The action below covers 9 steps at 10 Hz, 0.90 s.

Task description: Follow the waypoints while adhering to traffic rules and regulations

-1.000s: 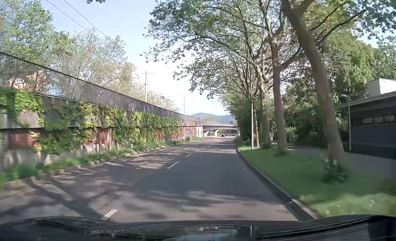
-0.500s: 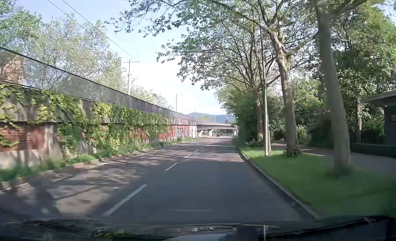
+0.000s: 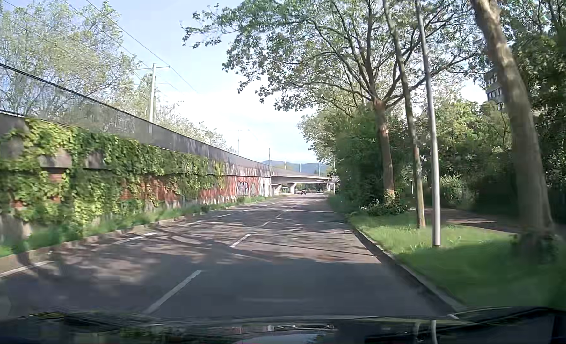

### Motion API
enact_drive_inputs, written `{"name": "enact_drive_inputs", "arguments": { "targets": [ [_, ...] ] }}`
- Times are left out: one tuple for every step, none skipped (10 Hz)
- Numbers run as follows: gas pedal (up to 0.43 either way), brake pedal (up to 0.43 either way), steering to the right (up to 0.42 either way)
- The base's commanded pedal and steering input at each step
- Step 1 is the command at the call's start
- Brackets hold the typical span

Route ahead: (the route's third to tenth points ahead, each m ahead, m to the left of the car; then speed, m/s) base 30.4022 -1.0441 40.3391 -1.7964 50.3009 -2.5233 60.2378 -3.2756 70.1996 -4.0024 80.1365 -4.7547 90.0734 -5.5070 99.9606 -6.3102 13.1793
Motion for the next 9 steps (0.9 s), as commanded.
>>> {"name": "enact_drive_inputs", "arguments": {
  "targets": [
    [0.118, 0.0, 0.018],
    [0.118, 0.0, 0.018],
    [0.11, 0.0, 0.018],
    [0.11, 0.0, 0.018],
    [0.11, 0.0, 0.017],
    [0.11, 0.0, 0.016],
    [0.11, 0.0, 0.014],
    [0.11, 0.0, 0.011],
    [0.11, 0.0, 0.01]
  ]
}}
